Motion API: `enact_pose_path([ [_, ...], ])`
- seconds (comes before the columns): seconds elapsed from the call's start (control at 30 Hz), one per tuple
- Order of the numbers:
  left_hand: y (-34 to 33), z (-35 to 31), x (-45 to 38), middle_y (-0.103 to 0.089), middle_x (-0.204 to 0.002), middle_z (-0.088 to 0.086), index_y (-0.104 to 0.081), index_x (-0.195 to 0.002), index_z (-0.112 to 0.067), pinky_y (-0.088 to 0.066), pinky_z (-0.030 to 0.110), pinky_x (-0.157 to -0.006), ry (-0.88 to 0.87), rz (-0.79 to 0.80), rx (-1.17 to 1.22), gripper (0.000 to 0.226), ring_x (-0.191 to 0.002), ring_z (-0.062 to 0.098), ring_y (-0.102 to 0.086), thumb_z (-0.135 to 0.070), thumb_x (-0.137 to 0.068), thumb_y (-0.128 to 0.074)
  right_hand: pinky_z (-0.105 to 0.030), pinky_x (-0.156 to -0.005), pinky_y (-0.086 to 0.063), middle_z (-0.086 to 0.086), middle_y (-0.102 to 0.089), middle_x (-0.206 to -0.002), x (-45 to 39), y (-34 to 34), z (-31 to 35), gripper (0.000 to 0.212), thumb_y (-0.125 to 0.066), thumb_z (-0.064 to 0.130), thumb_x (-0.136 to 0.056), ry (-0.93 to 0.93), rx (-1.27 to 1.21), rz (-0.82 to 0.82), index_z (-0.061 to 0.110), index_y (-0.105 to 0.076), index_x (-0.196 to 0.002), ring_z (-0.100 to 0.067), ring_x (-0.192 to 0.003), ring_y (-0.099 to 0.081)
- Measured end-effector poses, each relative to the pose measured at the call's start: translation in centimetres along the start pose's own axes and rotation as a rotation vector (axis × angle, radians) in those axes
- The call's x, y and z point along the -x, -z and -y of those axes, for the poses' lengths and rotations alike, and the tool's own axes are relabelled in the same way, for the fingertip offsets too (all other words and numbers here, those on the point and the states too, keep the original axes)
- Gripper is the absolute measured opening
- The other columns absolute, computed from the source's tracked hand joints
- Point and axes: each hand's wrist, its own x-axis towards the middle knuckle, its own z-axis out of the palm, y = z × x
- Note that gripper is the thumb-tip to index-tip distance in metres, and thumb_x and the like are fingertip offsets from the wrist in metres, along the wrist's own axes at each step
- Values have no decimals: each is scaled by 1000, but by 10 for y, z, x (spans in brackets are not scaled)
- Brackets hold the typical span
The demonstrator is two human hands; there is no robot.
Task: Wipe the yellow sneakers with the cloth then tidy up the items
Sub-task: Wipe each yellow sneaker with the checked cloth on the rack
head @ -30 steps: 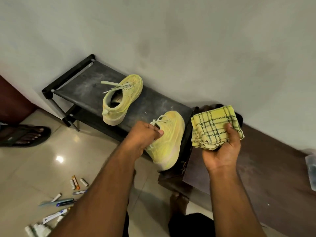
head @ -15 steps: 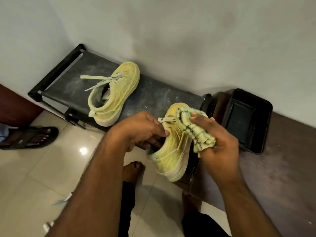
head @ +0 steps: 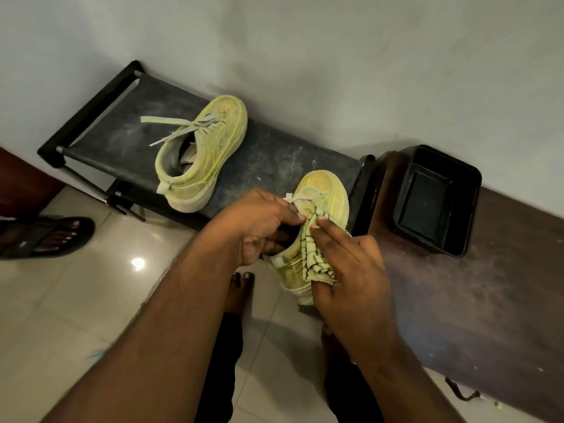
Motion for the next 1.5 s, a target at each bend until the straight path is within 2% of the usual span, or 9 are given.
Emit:
enact_pose_path([
  [0.1,6,3,1,-66,-59,6,-66,-78,-4,-53,23,-48,15,14,68,9,-48,16,-62,1,-86,-64,-27,-82,-44,-6,-59,-127,3,-3,12,53,-54,16,-68,-30,-24,-9,8,-65,-119,-19,-99,-51],
  [0.23,5,2,-3,-66,-59,5,-65,-81,-6,-51,22,-47,-5,-27,156,7,-47,15,-62,-2,-86,-65,-41,-78,-54,-8,-52,-117,-9,-10,13,57,-58,8,-62,-101,-100,-84,8,-65,-118,-26,-103,-54],
  [0.43,2,1,-11,-70,-64,6,-65,-80,-8,-53,23,-50,-33,-103,221,10,-52,16,-66,-1,-86,-63,-25,-68,-43,-4,-56,-93,-1,-16,10,51,-65,10,-63,-39,-101,21,7,-68,-113,-21,-85,-55],
  [0.67,2,-2,-17,-71,-67,8,-66,-88,-3,-58,29,-56,-23,-40,176,5,-56,19,-69,-1,-87,-62,-32,-61,-50,-3,-59,-96,-18,-6,-11,44,-57,17,-69,-154,-16,-40,9,-70,-111,-21,-87,-51],
  [0.83,7,-5,-20,-67,-61,6,-64,-84,-6,-52,23,-47,0,-42,166,6,-49,16,-64,-2,-87,-61,-25,-68,-42,-2,-62,-96,-13,-14,6,42,-52,19,-70,64,-91,26,7,-72,-105,-18,-86,-50],
  [1.0,3,-2,-20,-70,-70,10,-65,-97,-2,-57,28,-52,-18,-13,192,11,-55,19,-68,0,-87,-63,-28,-64,-47,-4,-61,-97,-17,-3,-19,50,-44,28,-72,-83,-42,-14,6,-70,-108,-20,-87,-51],
  [1.17,6,-2,-21,-67,-74,10,-65,-93,-5,-54,26,-54,-22,-39,178,7,-55,18,-65,-2,-87,-62,-27,-68,-42,-4,-64,-95,-9,-12,0,37,-56,17,-71,139,-98,43,5,-73,-102,-20,-83,-51],
  [1.33,3,-2,-22,-71,-74,11,-65,-105,1,-59,32,-58,-33,-17,168,19,-58,19,-69,-1,-87,-63,-29,-64,-47,-4,-61,-96,-19,-7,-16,42,-54,16,-69,-19,-44,-31,5,-71,-106,-20,-86,-49],
  [1.5,4,-3,-22,-69,-71,9,-65,-95,-3,-55,26,-52,-34,-16,151,8,-55,18,-67,-2,-87,-63,-27,-67,-43,-4,-64,-93,-6,-14,-1,35,-61,15,-69,122,-90,9,5,-73,-100,-22,-82,-54],
])
